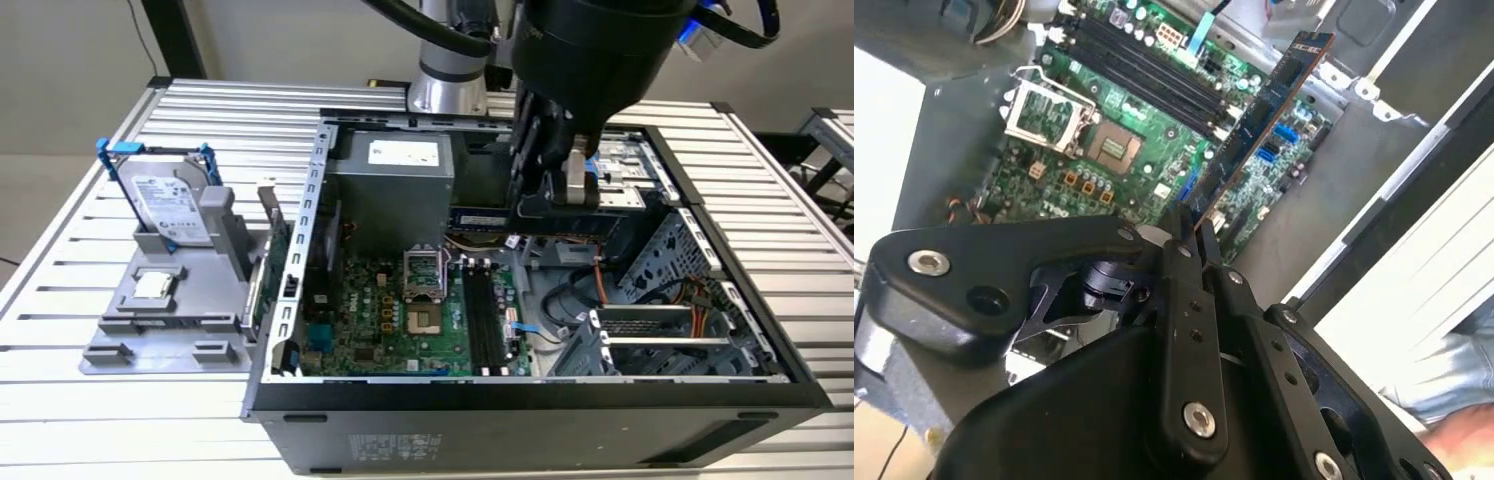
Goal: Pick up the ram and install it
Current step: 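Pick up the ram and move it above insertion slot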
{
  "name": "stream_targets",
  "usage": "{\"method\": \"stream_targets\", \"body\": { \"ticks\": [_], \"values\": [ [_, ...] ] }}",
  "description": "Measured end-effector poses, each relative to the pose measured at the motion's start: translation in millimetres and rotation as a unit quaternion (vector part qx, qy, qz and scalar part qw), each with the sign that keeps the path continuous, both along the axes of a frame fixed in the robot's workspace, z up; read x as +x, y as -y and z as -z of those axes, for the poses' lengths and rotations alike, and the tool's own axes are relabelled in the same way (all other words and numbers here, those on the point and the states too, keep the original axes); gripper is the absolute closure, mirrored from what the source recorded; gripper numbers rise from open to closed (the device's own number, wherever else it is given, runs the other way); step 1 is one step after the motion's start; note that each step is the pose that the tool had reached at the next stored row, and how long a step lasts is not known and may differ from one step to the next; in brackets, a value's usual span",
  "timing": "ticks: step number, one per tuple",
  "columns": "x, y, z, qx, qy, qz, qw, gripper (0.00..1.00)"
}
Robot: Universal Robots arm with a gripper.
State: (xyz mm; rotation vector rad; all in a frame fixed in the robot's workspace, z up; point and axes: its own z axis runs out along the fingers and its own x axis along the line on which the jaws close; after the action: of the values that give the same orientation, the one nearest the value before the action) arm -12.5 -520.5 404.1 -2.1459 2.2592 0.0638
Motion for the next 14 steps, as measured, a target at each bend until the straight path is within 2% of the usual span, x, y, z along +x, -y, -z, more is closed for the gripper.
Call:
{"method": "stream_targets", "body": {
  "ticks": [3, 11, 14],
  "values": [
    [6.3, -0.1, 0.3, 0.0000, 0.0000, 0.005, 0.99999, 1.00],
    [16.3, -0.4, 1.1, -0.0001, 0.0000, 0.026, 0.99966, 1.00],
    [16.5, -0.5, 1.2, 0.0000, 0.0000, 0.027, 0.99965, 1.00]
  ]
}}
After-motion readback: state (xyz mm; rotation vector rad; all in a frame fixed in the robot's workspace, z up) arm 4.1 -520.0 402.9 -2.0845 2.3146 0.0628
